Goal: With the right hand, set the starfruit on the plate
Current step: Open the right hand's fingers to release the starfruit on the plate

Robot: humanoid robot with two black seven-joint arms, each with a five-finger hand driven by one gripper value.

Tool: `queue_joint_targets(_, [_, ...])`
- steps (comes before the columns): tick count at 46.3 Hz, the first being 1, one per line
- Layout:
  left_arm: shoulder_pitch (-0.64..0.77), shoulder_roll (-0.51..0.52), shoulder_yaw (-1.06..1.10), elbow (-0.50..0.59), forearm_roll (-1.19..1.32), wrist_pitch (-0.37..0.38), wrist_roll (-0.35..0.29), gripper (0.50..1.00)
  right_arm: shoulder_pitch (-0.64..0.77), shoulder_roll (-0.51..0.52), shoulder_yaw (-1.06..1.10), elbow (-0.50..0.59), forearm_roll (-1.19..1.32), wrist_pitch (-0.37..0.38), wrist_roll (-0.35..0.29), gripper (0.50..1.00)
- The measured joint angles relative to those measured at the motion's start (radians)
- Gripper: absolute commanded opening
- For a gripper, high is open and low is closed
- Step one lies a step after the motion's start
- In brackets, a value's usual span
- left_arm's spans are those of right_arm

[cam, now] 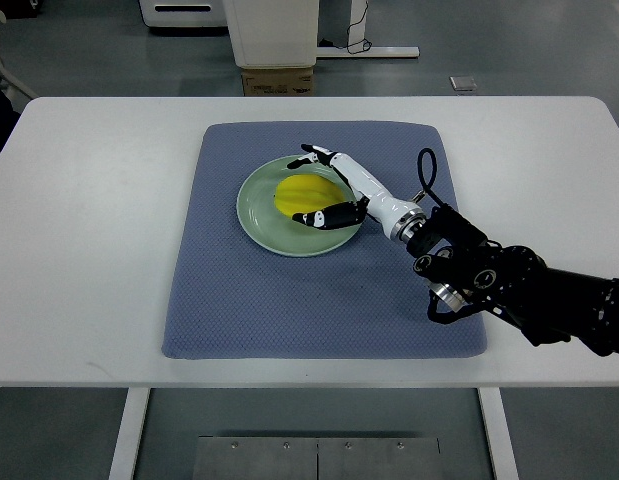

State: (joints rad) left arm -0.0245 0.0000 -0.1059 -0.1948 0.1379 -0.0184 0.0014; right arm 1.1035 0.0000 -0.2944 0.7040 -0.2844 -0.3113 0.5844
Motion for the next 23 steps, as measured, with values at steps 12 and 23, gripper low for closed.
queue_joint_targets(12, [0.0,0.0,0.0,0.0,0.0,0.0,0.0,1.0,0.016,0.0,0.014,0.003,0.002,-0.002,0.001,1.0])
queue_joint_targets(23, [0.0,0.0,0.0,0.0,0.0,0.0,0.0,1.0,0.017,-0.005,0.126,0.005,0.002,-0.003,0.002,1.0])
